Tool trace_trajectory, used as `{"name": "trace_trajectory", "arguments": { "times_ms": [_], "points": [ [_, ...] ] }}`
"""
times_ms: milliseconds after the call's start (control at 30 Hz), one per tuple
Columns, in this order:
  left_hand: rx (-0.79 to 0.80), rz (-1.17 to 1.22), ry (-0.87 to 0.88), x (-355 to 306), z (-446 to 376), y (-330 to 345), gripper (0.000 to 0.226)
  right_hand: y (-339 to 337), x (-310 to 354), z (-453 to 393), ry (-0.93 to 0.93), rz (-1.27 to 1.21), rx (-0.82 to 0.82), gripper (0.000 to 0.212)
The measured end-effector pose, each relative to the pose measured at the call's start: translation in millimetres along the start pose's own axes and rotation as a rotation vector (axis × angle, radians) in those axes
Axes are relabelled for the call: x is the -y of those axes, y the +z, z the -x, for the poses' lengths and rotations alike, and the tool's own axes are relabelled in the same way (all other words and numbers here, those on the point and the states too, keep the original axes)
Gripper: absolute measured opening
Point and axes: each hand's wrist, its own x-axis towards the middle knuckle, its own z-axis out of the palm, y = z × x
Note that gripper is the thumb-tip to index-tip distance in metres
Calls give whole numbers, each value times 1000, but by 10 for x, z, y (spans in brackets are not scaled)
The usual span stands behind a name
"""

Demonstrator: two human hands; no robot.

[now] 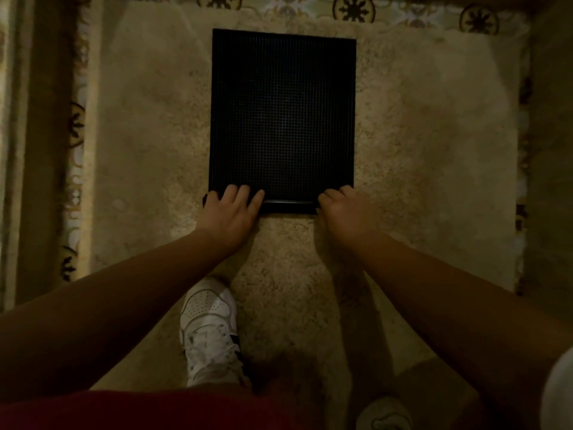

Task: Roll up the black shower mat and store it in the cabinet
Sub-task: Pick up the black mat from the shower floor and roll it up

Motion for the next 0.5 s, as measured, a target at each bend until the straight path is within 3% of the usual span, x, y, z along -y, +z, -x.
{"name": "trace_trajectory", "arguments": {
  "times_ms": [167, 400, 500],
  "points": [
    [-78, -9, -29, -20, 16, 136, 77, -81, 58, -14, 43, 39, 96, 40],
    [-38, 6, -33, 54, -104, 62, 84, -154, -55, -161, -2, -30, 162, 24],
    [-15, 46, -36, 82, -187, -27, 74, -190, -59, -177, -21, -10, 184, 18]
  ]
}}
